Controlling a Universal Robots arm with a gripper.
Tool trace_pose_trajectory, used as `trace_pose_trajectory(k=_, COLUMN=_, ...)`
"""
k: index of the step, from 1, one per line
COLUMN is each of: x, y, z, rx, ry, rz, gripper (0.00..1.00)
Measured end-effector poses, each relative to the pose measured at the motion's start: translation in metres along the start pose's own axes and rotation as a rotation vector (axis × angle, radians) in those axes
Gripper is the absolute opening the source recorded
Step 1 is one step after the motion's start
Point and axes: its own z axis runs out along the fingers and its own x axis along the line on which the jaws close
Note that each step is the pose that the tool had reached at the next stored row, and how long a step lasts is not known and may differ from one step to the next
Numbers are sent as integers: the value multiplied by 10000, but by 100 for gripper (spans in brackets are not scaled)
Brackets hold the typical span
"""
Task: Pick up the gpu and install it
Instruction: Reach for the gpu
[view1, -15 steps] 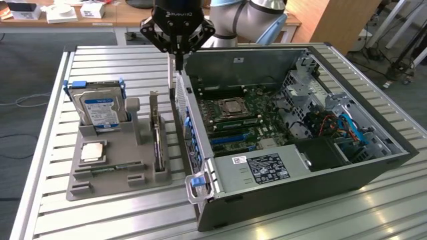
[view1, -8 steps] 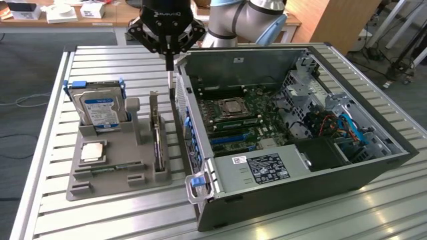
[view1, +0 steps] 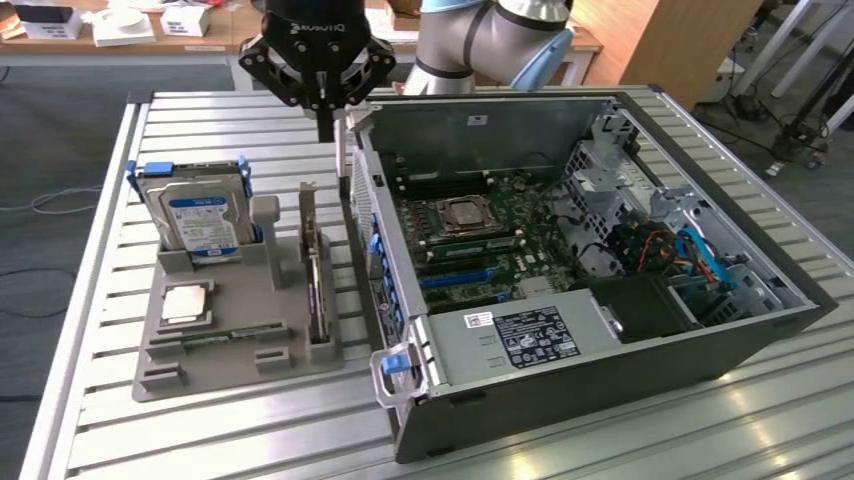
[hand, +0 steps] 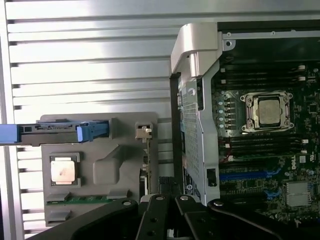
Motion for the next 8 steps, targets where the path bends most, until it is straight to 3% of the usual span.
trace_pose_trajectory(k=8, x=13, y=-6, z=-1, rx=1, ry=1, rz=-1, gripper=11)
